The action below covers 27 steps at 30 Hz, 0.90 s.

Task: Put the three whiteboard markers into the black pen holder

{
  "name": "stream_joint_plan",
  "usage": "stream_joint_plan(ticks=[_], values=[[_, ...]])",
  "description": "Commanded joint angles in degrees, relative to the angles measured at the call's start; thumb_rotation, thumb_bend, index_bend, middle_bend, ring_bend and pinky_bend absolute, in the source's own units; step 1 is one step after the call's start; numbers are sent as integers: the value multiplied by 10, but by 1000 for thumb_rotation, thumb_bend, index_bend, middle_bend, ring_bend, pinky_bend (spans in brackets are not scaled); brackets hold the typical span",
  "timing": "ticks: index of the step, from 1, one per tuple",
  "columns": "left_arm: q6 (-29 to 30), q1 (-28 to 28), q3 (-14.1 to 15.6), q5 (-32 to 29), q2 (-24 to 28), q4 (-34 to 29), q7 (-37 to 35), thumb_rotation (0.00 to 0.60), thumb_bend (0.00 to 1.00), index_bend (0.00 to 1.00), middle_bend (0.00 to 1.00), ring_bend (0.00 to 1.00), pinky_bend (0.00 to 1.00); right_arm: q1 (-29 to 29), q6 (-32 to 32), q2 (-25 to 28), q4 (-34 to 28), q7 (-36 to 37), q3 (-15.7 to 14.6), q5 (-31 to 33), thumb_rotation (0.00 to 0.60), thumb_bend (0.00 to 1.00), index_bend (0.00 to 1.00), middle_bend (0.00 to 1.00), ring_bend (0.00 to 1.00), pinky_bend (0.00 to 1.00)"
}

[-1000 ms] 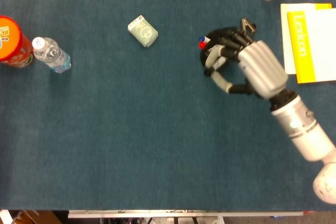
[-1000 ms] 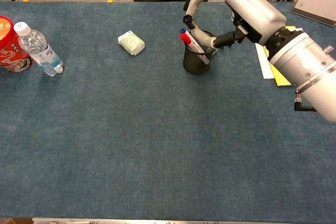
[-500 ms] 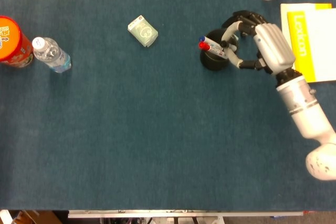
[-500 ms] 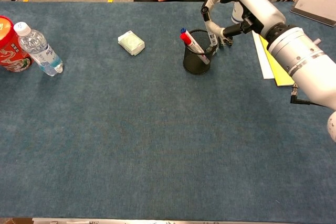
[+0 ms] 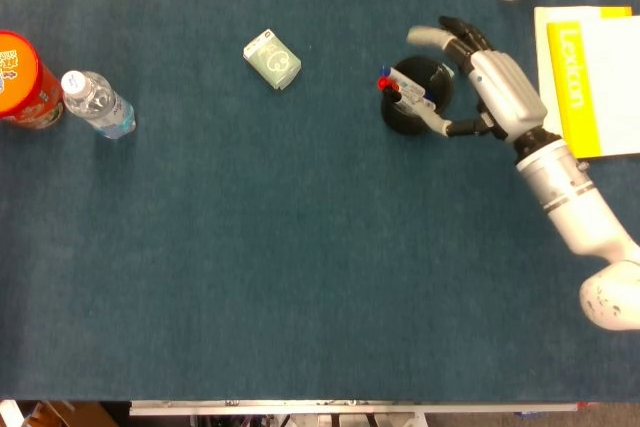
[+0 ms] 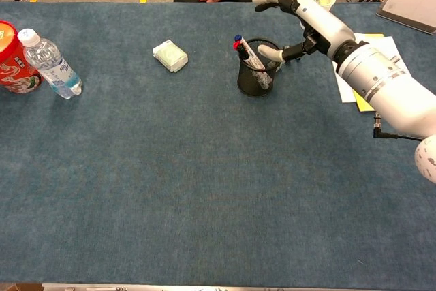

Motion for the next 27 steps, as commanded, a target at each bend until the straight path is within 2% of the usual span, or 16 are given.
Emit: stream_joint_plan(ticks=[1, 7, 12, 15, 17, 27], values=[[-1, -1, 0, 0, 0, 0, 1, 600, 420, 218, 211, 216, 163, -5, 12, 10, -7, -1, -6, -14, 600, 261, 1, 119, 0, 0], [4, -4, -5, 3, -5, 4, 1, 600, 420, 220, 211, 215, 163, -32, 68, 50, -43, -45, -27, -57, 600, 262, 0, 119, 0, 0], [2, -7, -7, 2, -9, 8, 1, 600, 420, 224, 211, 215, 163, -71, 112, 93, -56, -158, -66, -80, 600, 263, 0, 124, 0, 0], [0, -9, -8, 3, -11, 10, 0, 600, 420, 224, 211, 215, 163, -100, 138, 117, -69, -224, -82, -72, 600, 263, 12, 141, 0, 0], [0, -10, -9, 4, -13, 12, 1, 600, 420, 224, 211, 216, 163, -122, 155, 135, -85, -252, -90, -61, 600, 264, 55, 168, 0, 0], [9, -18, -17, 16, -27, 18, 5, 600, 420, 225, 211, 216, 163, -228, 258, 194, -126, -323, -125, -40, 600, 265, 163, 201, 12, 0]])
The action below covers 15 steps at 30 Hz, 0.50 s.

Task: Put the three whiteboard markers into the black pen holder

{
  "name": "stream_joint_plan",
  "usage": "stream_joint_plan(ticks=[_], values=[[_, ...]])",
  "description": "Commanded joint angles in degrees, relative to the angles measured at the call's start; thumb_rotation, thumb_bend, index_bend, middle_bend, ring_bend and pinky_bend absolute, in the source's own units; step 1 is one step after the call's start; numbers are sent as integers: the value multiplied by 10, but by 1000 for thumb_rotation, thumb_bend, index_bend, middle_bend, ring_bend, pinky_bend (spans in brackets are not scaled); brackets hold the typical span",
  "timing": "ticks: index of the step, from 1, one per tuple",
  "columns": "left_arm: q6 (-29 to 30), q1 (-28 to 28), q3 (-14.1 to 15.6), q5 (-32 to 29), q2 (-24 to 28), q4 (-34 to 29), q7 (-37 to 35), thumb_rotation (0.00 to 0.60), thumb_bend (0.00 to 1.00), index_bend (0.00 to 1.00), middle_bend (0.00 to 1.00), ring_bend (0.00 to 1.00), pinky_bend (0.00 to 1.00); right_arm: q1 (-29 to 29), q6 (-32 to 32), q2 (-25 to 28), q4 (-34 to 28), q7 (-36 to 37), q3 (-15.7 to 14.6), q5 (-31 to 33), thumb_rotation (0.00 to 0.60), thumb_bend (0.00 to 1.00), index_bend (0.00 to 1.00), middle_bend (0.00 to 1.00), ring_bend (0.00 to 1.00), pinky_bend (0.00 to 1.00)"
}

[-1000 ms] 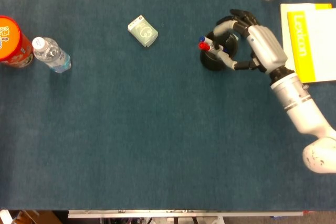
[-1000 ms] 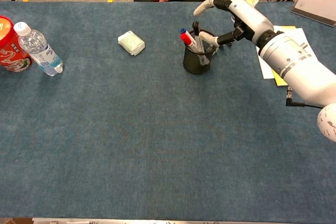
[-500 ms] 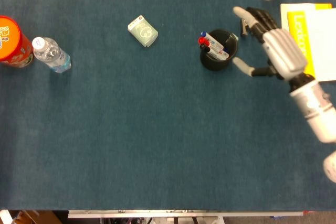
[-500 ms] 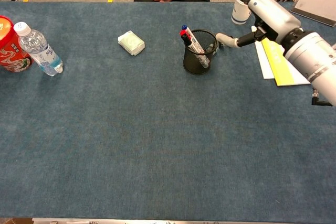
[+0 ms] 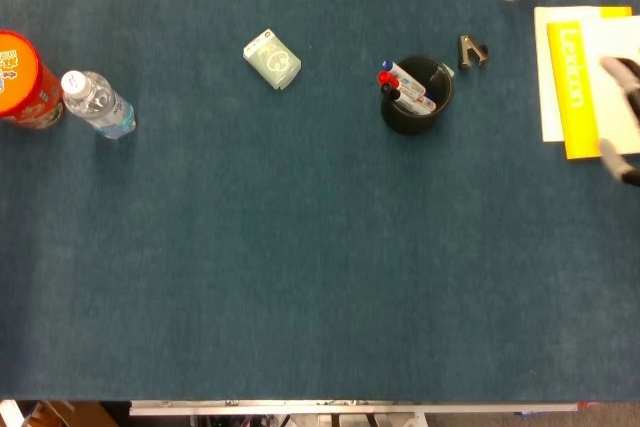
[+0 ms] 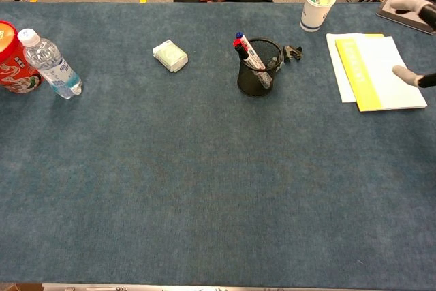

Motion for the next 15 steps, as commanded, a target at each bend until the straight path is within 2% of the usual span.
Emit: stream_joint_plan(ticks=[1, 9, 15], values=[[2, -4, -3, 4, -5, 3, 1, 600, 420, 225, 211, 216, 163, -42, 42, 21, -13, -19, -17, 6, 600, 265, 171, 203, 13, 0], [3, -14, -6, 17, -16, 10, 2, 600, 420, 226, 211, 216, 163, -114, 110, 40, -17, 20, -34, -4, 600, 266, 212, 233, 35, 0], [-4, -20, -6, 18, -21, 8, 7, 600, 420, 226, 211, 216, 163, -136, 122, 42, -12, 35, -37, -18, 600, 266, 218, 237, 38, 0]])
